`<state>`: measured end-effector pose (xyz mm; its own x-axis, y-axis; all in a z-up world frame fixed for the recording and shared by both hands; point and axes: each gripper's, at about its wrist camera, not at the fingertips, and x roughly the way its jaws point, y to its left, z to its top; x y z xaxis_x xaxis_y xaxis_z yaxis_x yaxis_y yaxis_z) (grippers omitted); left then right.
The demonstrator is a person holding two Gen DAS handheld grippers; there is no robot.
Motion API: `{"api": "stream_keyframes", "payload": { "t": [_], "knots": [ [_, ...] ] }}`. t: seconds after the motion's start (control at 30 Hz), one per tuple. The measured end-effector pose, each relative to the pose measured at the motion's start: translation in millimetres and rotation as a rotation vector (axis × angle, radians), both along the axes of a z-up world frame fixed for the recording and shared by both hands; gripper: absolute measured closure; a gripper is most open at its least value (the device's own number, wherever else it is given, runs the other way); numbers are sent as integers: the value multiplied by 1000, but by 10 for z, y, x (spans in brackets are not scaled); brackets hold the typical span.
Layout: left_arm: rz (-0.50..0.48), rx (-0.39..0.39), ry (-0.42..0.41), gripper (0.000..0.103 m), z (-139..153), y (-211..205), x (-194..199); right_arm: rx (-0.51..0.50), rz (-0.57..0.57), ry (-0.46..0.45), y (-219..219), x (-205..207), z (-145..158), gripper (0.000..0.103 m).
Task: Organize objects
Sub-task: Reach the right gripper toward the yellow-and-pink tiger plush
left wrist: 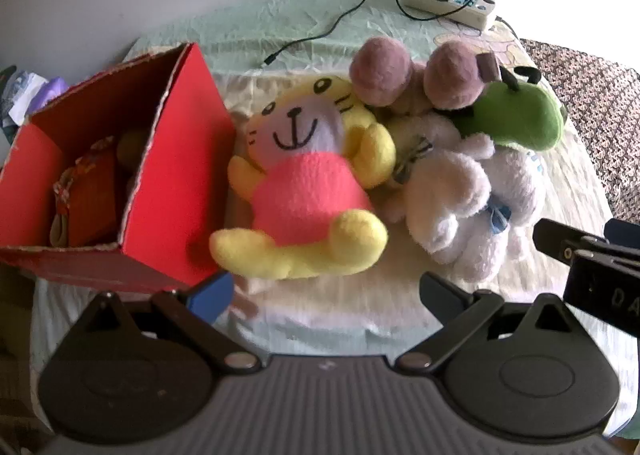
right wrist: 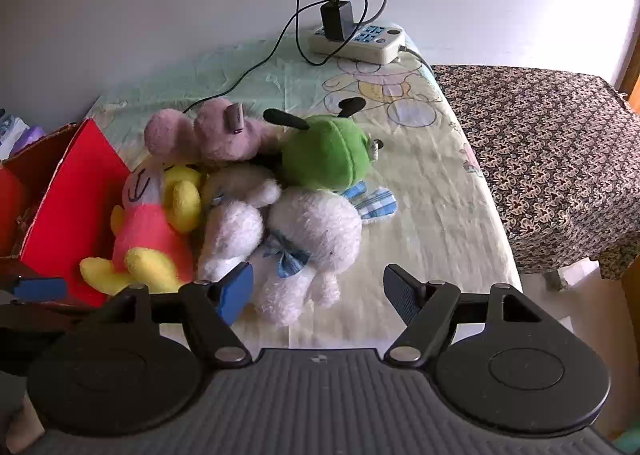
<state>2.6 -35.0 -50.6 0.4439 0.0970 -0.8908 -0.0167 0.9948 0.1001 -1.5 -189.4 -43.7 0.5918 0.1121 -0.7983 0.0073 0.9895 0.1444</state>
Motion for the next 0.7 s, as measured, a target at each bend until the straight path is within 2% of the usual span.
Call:
{"api": "stream_keyframes", "payload": {
  "t": [0.4,0.7],
  "knots": [
    [-8,7,8,3,-25,88,26,0,10,8,152,59,-24,28],
    [-51,-10,15,3,-119,223,23,73,-4,-8,123,80,-53,30]
  ]
}}
